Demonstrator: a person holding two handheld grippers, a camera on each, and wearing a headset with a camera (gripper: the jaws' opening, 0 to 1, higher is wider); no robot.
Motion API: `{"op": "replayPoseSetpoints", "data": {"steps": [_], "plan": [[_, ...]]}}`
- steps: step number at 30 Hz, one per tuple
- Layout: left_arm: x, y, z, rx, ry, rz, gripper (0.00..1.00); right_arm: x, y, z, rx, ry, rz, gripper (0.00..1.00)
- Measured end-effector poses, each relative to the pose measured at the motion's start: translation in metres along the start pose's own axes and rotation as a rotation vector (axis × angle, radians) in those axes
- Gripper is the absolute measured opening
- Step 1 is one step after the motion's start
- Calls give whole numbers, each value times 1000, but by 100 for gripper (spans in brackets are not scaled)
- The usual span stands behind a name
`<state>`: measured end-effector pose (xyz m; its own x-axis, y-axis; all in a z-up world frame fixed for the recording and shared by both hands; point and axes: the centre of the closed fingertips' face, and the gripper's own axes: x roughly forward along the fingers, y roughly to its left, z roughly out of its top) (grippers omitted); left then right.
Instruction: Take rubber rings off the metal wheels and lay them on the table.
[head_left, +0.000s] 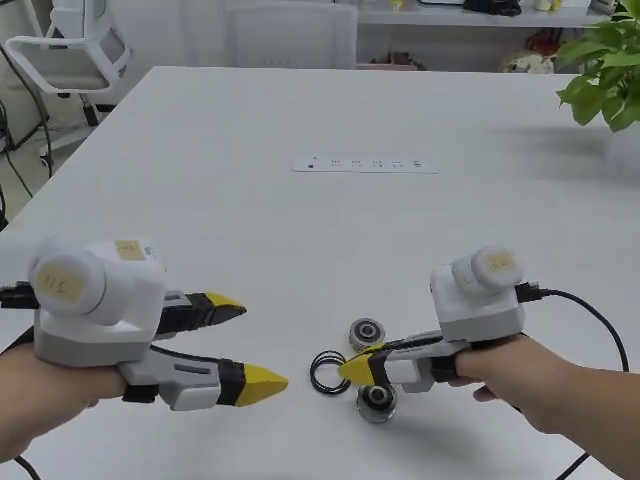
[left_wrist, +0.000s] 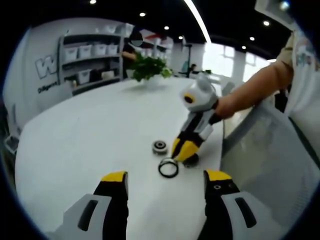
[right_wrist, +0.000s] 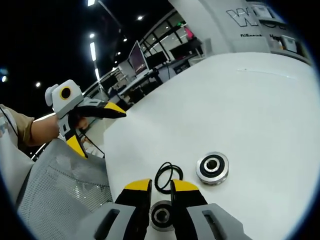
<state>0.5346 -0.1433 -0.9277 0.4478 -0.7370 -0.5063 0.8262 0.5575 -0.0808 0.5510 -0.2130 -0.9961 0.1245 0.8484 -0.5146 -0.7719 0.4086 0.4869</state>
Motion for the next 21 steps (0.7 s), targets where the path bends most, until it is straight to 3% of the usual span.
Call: {"op": "replayPoseSetpoints", "data": {"steps": [11, 21], "plan": [[-5, -2, 2, -3, 0, 4, 62, -12, 6, 13, -15, -47, 7, 25], [-14, -2, 8, -19, -19, 30, 67, -46, 12, 31, -76, -142, -21, 39]]}}
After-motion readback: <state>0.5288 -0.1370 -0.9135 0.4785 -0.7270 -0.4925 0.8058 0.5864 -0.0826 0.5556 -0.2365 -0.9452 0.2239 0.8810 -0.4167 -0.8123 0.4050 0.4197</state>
